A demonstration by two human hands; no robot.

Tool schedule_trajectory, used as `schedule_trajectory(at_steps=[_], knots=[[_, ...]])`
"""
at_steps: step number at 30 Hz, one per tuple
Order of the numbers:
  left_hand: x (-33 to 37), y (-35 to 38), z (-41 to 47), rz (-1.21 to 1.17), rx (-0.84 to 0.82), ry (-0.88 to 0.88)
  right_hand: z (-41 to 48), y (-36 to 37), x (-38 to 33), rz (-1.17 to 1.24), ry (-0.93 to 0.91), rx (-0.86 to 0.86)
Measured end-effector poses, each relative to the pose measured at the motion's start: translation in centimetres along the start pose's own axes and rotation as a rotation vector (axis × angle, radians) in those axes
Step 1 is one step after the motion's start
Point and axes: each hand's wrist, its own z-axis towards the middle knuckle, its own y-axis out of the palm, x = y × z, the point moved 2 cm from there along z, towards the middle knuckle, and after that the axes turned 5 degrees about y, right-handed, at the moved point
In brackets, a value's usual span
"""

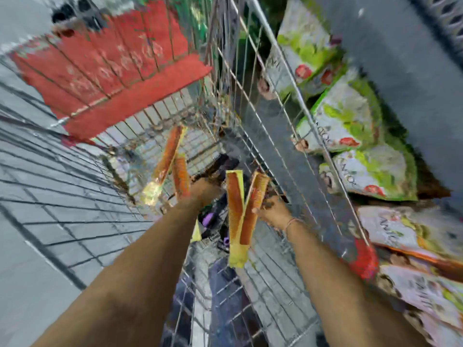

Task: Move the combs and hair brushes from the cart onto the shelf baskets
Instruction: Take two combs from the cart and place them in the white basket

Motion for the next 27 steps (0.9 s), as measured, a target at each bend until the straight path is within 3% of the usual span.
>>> schedule_trajectory(at_steps=[3,8,11,16,20,23,25,27], knots=[[-1.0,2.6,1.0,0.031,-0.067,-0.069,1.5,0.6,2.2,-0.055,0.144,-0.006],[-1.1,5.3,1.2,0.061,0.121,-0.004,3.2,1.7,2.0,0.047,0.052,-0.101],[-1.9,5.6,1.4,0.045,0.139,0.044,3.2,2.3,1.6,0.107,0.053,-0.181],[-2.9,2.6,1.6,-0.393,-0.148,-0.122,1.4,2.3,0.4,0.156,0.005,-0.313],[-1.7,-0.3,-0.1,-0.599,-0.315,-0.044,-1.5,0.9,-2.3,0.101,-0.099,-0.314],[1.1,-2.2,-2.9,-0.820,-0.475,0.127,-4.6,-0.2,-4.3,0.209,-0.219,-0.153],[4.0,-2.9,-5.6,-0.948,-0.772,0.237,-7.9,-0.9,-5.4,0.416,-0.387,0.128],[6.5,-3.4,-7.0,-0.976,-0.854,0.318,-11.9,-1.7,-5.3,0.585,-0.480,0.504]])
